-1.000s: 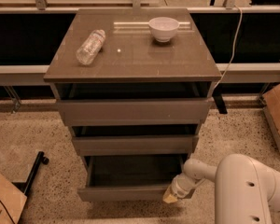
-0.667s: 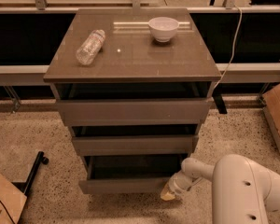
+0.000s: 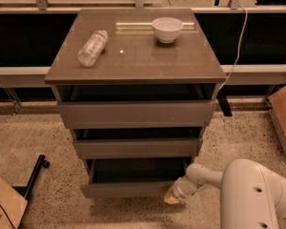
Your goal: Close bottom drawer
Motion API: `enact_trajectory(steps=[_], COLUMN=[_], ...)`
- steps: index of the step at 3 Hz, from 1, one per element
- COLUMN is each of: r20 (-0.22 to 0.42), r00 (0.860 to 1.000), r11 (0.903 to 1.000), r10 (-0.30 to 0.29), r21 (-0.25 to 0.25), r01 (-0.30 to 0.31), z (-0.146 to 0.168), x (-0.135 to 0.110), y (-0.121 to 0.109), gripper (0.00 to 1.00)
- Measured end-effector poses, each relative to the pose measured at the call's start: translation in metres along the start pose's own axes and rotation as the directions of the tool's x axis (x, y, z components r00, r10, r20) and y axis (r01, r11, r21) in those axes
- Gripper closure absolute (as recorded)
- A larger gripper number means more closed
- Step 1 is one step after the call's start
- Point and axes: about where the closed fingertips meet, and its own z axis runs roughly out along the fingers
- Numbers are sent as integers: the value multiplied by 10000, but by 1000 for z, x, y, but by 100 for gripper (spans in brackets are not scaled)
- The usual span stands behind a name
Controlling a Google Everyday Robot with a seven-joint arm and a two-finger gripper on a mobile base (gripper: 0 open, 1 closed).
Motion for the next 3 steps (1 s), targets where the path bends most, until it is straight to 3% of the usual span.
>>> enact_trajectory(steps=[1,2,3], r20=[435,609,994], r00=[9966,9935,9842], r11=[9944,9904,9759], r10=[-699,-957,-1463], r21=[830,1059,1772], r01=[662,889,1271], z=[5,7,-5], x=[-22,-31,-49], y=[-27,-37,-84], gripper=[100,100,100])
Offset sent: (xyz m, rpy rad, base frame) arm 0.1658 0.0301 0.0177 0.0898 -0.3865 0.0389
